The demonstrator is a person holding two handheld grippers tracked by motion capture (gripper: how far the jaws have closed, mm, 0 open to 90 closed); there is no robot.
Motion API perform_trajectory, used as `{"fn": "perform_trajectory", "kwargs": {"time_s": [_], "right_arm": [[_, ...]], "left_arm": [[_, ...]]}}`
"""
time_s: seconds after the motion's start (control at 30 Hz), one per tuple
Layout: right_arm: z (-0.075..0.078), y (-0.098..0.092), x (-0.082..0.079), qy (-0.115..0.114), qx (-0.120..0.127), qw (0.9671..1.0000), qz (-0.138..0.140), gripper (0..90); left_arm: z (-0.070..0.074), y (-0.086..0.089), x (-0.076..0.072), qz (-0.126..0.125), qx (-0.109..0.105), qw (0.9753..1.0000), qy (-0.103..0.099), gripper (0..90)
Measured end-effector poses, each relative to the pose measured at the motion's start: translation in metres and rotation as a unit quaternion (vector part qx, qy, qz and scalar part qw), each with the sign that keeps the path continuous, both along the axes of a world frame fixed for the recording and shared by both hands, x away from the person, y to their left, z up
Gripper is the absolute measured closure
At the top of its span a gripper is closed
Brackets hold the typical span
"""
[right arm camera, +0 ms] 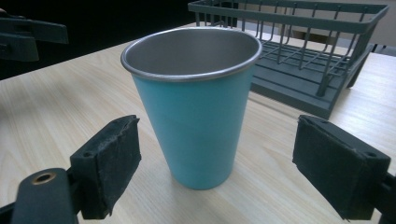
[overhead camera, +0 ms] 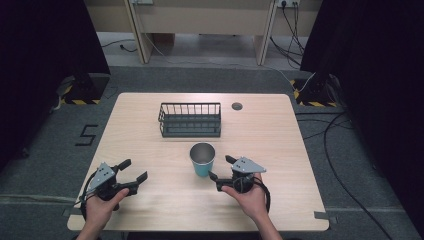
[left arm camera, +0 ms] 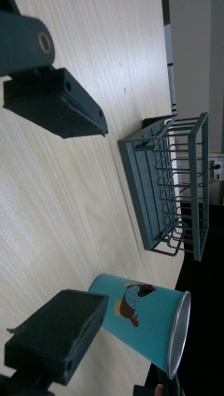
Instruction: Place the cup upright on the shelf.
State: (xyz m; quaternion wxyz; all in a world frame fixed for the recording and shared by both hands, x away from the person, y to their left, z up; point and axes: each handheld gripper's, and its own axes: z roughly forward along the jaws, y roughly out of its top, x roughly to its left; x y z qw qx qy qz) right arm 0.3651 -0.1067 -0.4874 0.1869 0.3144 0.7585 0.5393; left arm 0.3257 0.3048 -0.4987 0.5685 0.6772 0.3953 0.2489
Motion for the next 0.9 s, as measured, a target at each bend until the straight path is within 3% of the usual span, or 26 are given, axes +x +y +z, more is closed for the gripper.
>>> {"fn": "perform_trajectory", "kwargs": {"time_s": [0.9], "right_arm": [[-0.011,0.03,0.018,0.005,-0.016,0.9999,0.003,15.4]], "left_arm": [[0.0,-0.003,0.0,-0.005,0.0,1.0,-0.002,14.8]]}}
